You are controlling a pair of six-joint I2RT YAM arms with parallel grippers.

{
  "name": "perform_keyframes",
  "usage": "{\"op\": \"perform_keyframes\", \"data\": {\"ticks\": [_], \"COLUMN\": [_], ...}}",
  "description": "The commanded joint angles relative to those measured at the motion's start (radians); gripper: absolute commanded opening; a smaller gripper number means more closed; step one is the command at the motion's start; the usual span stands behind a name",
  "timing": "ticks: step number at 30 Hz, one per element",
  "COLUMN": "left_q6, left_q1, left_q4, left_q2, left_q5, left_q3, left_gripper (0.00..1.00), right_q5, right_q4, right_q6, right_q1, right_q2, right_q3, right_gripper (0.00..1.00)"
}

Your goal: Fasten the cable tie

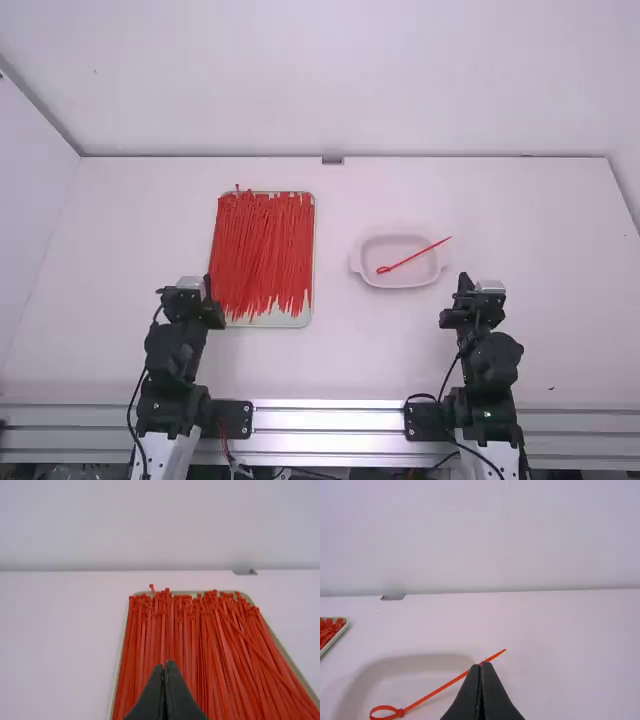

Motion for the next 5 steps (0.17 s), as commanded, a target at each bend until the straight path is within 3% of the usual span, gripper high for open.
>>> {"op": "perform_keyframes", "data": {"ticks": [1, 5], "left_q6": [0.003, 0.003], "left_q1": [-0.001, -0.001], "left_q4": [-0.002, -0.002], "left_q2": [-0.027, -0.044], "left_q5": [-0.002, -0.002], "left_q3": [-0.011, -0.011], "left_gripper": [0.0, 0.0], "right_q5": [0.002, 0.002], "right_q4": [-0.005, -0.005], "right_q6": [0.004, 0.004], "right_q1": [0.003, 0.003], "right_q2": [-0.009, -0.009], "right_q3": [-0.012, -0.012], "right_gripper": [0.0, 0.0]}}
